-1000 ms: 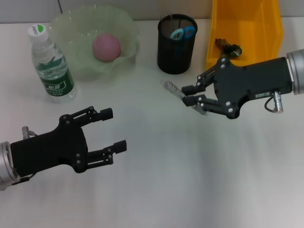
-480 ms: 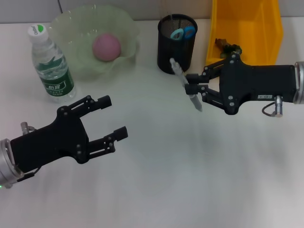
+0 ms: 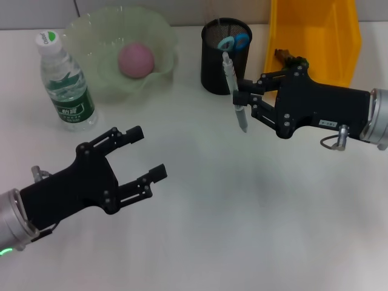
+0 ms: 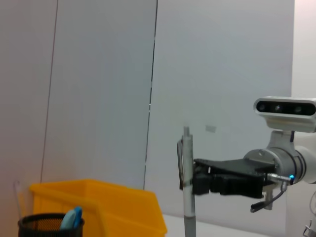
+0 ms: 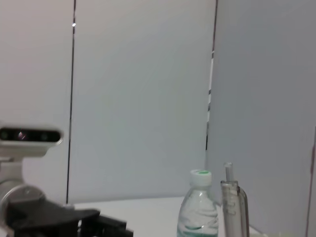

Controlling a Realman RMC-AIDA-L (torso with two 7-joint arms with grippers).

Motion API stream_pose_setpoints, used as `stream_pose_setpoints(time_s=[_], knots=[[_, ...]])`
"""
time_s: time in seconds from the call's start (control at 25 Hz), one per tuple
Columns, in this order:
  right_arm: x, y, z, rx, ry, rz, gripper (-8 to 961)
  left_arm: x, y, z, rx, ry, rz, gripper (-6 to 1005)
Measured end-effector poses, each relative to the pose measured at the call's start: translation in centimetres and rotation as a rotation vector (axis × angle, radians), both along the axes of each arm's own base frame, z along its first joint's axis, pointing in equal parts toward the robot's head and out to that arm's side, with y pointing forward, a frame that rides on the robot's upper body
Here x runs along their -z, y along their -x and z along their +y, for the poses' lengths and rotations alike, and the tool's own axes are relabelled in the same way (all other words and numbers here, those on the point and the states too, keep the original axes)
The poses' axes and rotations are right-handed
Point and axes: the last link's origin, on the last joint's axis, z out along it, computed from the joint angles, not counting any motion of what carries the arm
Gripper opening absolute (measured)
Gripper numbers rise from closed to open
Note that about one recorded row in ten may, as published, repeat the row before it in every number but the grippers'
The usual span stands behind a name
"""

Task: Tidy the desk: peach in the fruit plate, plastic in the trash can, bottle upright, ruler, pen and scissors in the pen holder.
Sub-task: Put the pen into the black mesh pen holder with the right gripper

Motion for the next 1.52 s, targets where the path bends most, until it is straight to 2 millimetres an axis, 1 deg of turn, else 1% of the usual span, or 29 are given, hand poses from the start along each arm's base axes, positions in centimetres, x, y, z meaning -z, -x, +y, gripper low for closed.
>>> stream_pose_setpoints(time_s=[0.2,0.48,0.6,0.8,1.0,1.28,1.52], knots=[[0.6,-0.1,-0.3,0.026,-0.051,0.083,123,0.8,0.4,-0.1,-0.042,0.008,0.01,803],[1.4,-0.2,-0.1,0.053,-0.112,0.125,124,2.1,0.9,-0.8,-0.037,-0.039,0.066,803],[1.8,0.0,0.1,0.068,-0.145,0.145,124,2.4,1.1,-0.8,-0.045,-0.049,0.078,803],[2.7,0.3,0.7,0.107,-0.195,0.166,124,2.6,1.2,-0.8,-0.062,-0.046,0.08,803],[3.7,0.5,1.0,0.146,-0.256,0.18,125,3.1,1.7,-0.7,-0.131,-0.054,0.085,803],[3.9,1.1,1.8,0.204,-0.289,0.226,125,3.4,2.0,-0.7,-0.154,-0.051,0.094,803],[4.6,2.0,2.9,0.248,-0.282,0.226,126,3.5,2.0,-0.7,-0.16,-0.049,0.099,803]])
